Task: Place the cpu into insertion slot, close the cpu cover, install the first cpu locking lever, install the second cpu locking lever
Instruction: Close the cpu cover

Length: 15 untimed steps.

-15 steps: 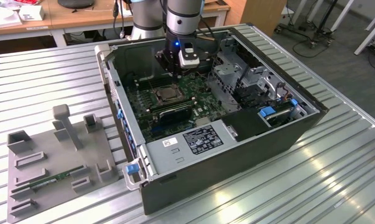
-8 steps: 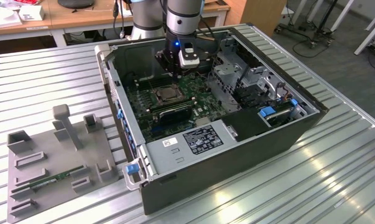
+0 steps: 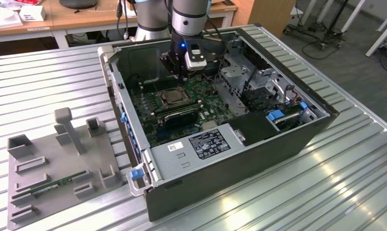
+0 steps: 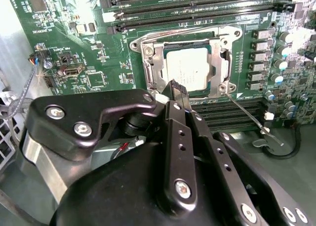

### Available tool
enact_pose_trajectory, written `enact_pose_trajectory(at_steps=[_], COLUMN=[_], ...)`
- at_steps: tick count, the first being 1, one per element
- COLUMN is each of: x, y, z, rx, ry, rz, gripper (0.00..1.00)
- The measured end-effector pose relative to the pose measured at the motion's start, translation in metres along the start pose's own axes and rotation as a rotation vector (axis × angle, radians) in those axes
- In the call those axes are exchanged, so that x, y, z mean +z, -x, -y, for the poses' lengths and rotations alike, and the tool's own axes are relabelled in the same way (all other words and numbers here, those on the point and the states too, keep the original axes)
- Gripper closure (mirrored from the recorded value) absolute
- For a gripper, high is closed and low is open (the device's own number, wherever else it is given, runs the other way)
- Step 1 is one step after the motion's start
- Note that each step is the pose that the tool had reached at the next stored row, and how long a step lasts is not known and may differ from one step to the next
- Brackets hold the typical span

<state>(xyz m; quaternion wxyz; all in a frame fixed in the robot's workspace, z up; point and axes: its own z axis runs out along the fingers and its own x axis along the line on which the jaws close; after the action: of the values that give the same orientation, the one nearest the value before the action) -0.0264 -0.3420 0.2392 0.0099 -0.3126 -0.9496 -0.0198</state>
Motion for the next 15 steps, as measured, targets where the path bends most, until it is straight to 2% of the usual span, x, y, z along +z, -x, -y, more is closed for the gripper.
enact_pose_trajectory(at_steps=[3, 15], x=[0.0000, 0.0004], y=[0.0000, 0.0000], z=[0.0000, 0.0000], rx=[-0.041, -0.259], ry=[-0.0012, -0.0080], rz=[-0.0013, -0.0081], gripper=[0.89, 0.89])
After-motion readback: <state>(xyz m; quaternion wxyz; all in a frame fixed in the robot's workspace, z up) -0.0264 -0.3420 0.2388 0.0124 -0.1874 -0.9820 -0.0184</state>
